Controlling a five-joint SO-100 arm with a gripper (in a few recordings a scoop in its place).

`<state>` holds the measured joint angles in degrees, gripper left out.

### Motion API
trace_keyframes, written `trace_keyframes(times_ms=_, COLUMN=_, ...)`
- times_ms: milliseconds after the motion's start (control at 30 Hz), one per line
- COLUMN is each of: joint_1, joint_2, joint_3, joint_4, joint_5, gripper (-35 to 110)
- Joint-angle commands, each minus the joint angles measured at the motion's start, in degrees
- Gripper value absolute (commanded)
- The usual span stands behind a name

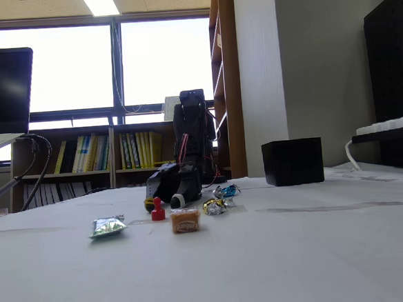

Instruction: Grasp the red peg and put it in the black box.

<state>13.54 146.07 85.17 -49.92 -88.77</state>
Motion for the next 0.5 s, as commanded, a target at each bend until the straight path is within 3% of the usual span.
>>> trace_keyframes(times_ms=0, joint_1=-0.1, joint_2=-0.4, joint_3=4.0, joint_4=0.0, joint_5=-2.0, gripper=19)
trace_keyframes(times_ms=467, joint_1=-0.1, joint_2=1.4, joint_3=9.9, joint_4=4.6, joint_5=-0.9, gripper=20)
